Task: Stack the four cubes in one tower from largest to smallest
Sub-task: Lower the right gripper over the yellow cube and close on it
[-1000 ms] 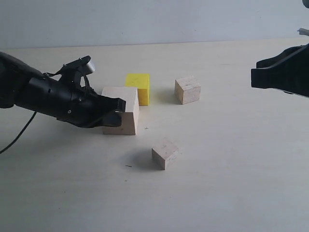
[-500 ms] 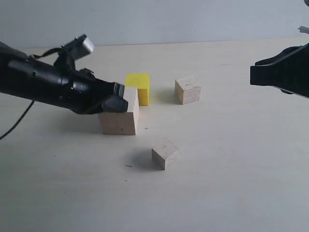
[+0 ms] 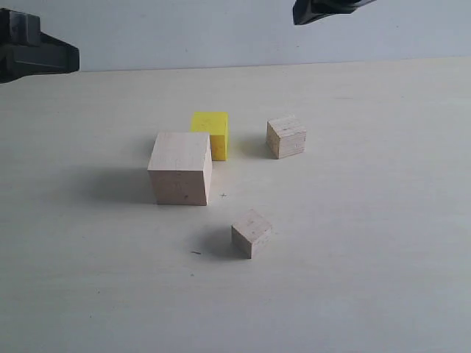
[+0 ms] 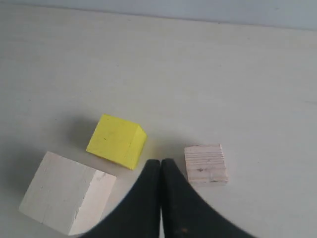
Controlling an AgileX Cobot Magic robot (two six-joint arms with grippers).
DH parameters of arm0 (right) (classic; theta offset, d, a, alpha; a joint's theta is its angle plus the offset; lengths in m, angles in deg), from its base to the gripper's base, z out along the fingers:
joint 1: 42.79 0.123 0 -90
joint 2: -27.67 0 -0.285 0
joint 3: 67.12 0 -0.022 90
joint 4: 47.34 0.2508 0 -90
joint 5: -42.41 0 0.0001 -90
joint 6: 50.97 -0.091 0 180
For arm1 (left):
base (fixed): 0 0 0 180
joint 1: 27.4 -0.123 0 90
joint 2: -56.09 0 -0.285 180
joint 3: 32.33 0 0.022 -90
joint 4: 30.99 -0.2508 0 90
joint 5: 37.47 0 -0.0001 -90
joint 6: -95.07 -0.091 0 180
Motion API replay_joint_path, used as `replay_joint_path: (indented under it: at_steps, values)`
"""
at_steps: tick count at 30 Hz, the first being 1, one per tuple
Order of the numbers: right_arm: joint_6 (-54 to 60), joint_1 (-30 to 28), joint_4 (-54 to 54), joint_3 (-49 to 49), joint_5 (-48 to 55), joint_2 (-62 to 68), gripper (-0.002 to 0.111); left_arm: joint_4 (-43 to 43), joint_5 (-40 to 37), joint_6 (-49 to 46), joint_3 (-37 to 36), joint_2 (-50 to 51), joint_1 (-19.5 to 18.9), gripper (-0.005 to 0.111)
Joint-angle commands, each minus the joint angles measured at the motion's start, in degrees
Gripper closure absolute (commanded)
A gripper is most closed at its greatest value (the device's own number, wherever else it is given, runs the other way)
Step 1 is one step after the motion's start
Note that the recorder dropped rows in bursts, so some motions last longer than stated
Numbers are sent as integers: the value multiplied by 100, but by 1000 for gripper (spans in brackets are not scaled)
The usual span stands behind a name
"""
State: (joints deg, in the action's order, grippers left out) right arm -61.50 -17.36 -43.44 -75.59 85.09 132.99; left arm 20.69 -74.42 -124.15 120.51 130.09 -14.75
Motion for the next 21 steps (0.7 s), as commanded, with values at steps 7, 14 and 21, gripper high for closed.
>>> replay_joint_path:
  at_steps: [7,14,21]
  values:
    - [29,126,1473,-1553,635,1958,31,-690,-59,436,-50,-153,-23,107]
    - [38,162,2178,-1802,487,2460,26,-690,-59,452,-50,-153,-23,107]
    - [-222,260,1950,-2432,562,3041,26,-690,-160,451,-50,-153,-23,107]
